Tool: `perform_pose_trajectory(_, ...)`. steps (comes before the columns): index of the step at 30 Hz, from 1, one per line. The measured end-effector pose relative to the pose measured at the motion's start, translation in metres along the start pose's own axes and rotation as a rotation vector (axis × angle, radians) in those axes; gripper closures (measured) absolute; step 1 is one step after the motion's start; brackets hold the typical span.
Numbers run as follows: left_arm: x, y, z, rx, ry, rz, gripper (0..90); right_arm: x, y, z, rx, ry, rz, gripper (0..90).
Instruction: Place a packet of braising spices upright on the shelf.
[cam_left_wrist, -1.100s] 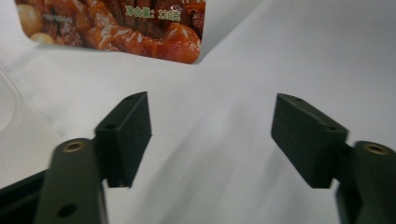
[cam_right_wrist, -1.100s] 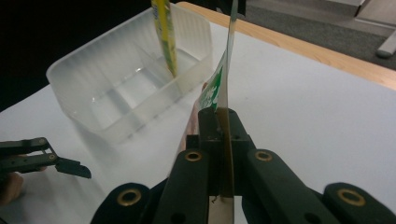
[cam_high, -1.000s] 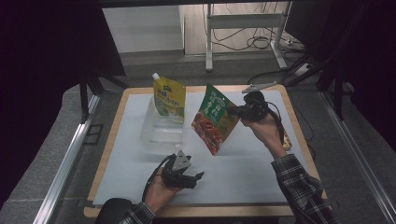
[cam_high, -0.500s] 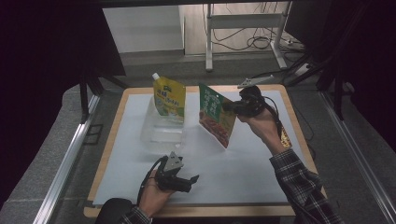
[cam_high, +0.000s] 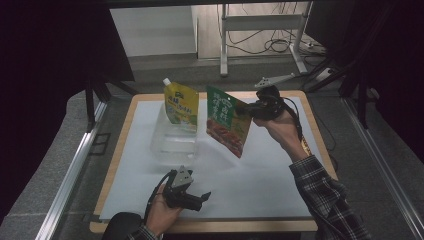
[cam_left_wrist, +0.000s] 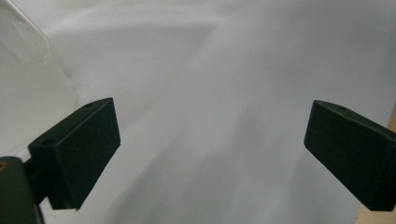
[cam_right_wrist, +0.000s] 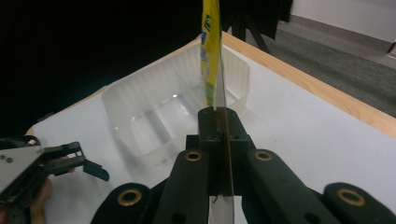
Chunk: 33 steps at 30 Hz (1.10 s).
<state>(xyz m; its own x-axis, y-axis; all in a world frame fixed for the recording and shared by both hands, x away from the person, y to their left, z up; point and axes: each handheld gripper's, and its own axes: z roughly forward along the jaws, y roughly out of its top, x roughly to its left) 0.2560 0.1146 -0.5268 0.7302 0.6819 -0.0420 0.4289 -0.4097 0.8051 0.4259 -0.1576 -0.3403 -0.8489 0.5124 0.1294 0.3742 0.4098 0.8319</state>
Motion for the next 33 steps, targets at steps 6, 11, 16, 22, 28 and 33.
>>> perform_pose_trajectory(6,-0.001,-0.002,-0.001,0.019,0.025,0.031,1.0,0.005,0.007,0.002,0.002,0.029,-0.025,88.7)
perform_pose_trajectory(11,-0.003,-0.004,-0.003,0.021,0.025,0.034,0.6,0.007,0.01,0.003,-0.006,0.051,-0.025,88.7)
perform_pose_trajectory(16,-0.004,-0.004,-0.004,0.023,0.027,0.039,0.4,0.01,0.014,0.0,-0.017,0.063,-0.027,88.7)
perform_pose_trajectory(22,-0.005,-0.005,-0.005,0.023,0.032,0.05,0.4,0.015,0.022,0.0,-0.032,0.085,-0.038,88.8)
perform_pose_trajectory(28,-0.004,-0.007,-0.01,0.01,0.039,0.032,0.8,0.018,0.027,0.008,-0.043,0.105,-0.045,88.7)
perform_pose_trajectory(33,-0.004,-0.009,-0.012,0.036,0.046,0.033,1.7,0.021,0.033,0.018,-0.044,0.11,-0.056,88.7)
